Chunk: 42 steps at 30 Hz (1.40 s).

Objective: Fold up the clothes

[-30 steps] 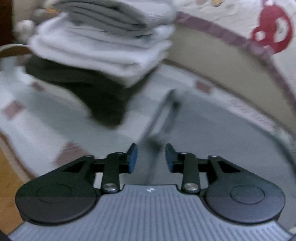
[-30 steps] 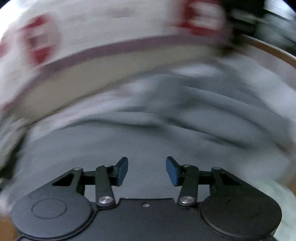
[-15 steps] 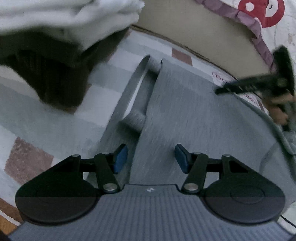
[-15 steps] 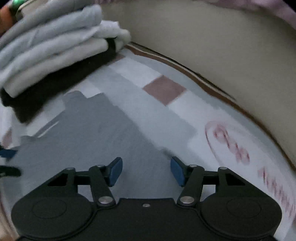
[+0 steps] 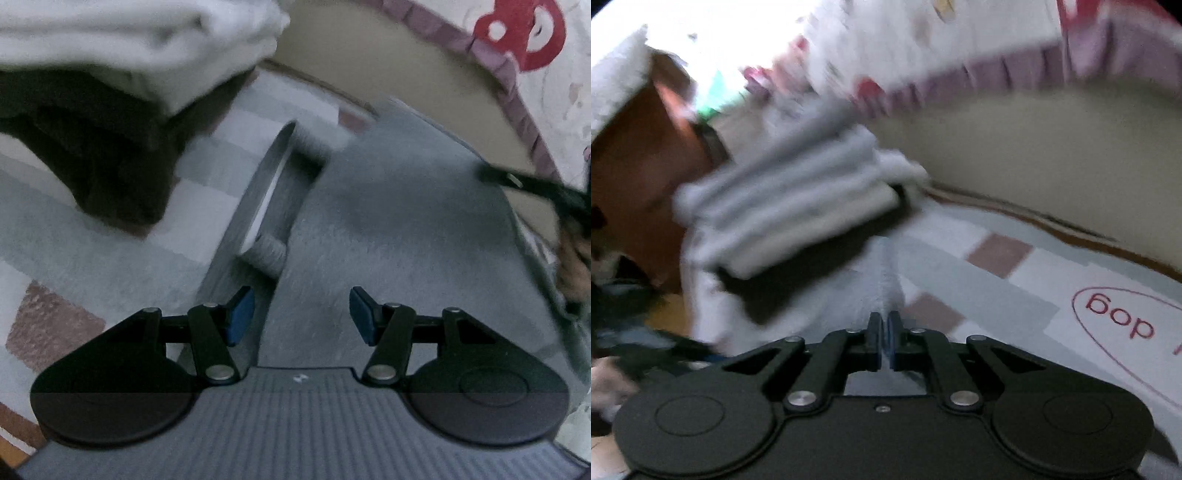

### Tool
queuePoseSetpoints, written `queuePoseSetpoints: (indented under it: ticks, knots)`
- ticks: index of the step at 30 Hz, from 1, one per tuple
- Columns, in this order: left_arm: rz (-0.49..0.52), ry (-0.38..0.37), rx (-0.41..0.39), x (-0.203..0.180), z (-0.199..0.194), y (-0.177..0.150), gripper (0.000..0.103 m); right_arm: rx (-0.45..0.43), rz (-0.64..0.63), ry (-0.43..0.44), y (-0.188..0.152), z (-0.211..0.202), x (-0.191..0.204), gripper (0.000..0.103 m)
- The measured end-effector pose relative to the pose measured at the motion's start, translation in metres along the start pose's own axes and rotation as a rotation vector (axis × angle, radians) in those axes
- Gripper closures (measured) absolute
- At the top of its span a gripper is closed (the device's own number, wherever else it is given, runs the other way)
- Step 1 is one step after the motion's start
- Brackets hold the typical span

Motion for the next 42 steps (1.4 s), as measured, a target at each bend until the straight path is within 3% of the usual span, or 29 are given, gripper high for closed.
queuePoseSetpoints:
  ticks: [4,7,10,12,14,15,17,20,23,25,26,28,31,32,34,39,42]
  knots:
    - [-0.035,0.004,-0.059,0.004,-0.013,0.007,0.047,0.066,0.03,0.166,-0.024,-0.061,0.054,0.097]
    - [-0.065,0.012,-0.071,0.011,-0.013,0.014,0.047,0.245,0.066,0.305,-0.071,-0.097,0.095,0.097]
    - [-0.043,0.01,-0.077,0.007,-0.007,0.022,0.047,0.419,0.041,0.319,-0.12,-0.113,0.119,0.097]
    - [0.018,0.012,-0.07,-0.005,0.004,0.029,0.047,0.477,0.019,0.26,-0.136,-0.121,0.12,0.092]
    - [0.079,0.013,-0.063,-0.016,0.014,0.036,0.047,0.455,0.057,0.22,-0.131,-0.135,0.111,0.09]
    - [0.11,0.014,-0.059,-0.022,0.02,0.039,0.047,0.415,0.093,0.226,-0.122,-0.145,0.104,0.089]
    - [0.171,0.015,-0.052,-0.034,0.031,0.047,0.044,0.299,0.144,0.193,-0.094,-0.172,0.081,0.068]
    - [0.265,0.023,-0.039,-0.049,0.048,0.057,0.039,0.178,0.089,0.012,-0.059,-0.218,0.025,0.068]
    - [0.364,0.039,0.011,-0.051,0.076,0.058,0.039,0.262,-0.089,-0.258,-0.055,-0.254,-0.047,0.068]
    - [0.384,0.051,0.027,-0.049,0.091,0.057,0.039,0.394,-0.252,-0.393,-0.068,-0.267,-0.088,0.069]
    - [0.353,0.06,0.01,-0.044,0.096,0.06,0.039,0.444,-0.312,-0.438,-0.074,-0.27,-0.105,0.069]
    - [0.165,0.065,-0.038,-0.031,0.101,0.07,0.039,0.508,-0.34,-0.473,-0.086,-0.268,-0.13,0.069]
    - [-0.043,0.011,-0.042,-0.024,0.109,0.079,0.039,0.53,-0.377,-0.474,-0.097,-0.249,-0.148,0.066]
    - [-0.057,0.009,-0.039,-0.025,0.112,0.08,0.039,0.526,-0.392,-0.491,-0.098,-0.24,-0.153,0.059]
    - [-0.061,0.011,-0.015,-0.028,0.116,0.079,0.039,0.515,-0.416,-0.523,-0.1,-0.223,-0.162,0.055]
    - [-0.067,0.027,0.026,-0.03,0.122,0.072,0.039,0.431,-0.225,-0.534,-0.099,-0.212,-0.175,0.051]
    - [-0.066,0.031,0.048,-0.034,0.117,0.068,0.039,0.425,-0.217,-0.535,-0.106,-0.217,-0.181,0.046]
Point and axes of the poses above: each gripper's, at about its wrist camera, not at the fingertips, and z roughly the way its jaws point, x to its left, y to its top, the point moved 9 cm from there along z, roughly the way its jaws point, and after that the axes turned 10 degrees about -x, right-handed, at the moved point
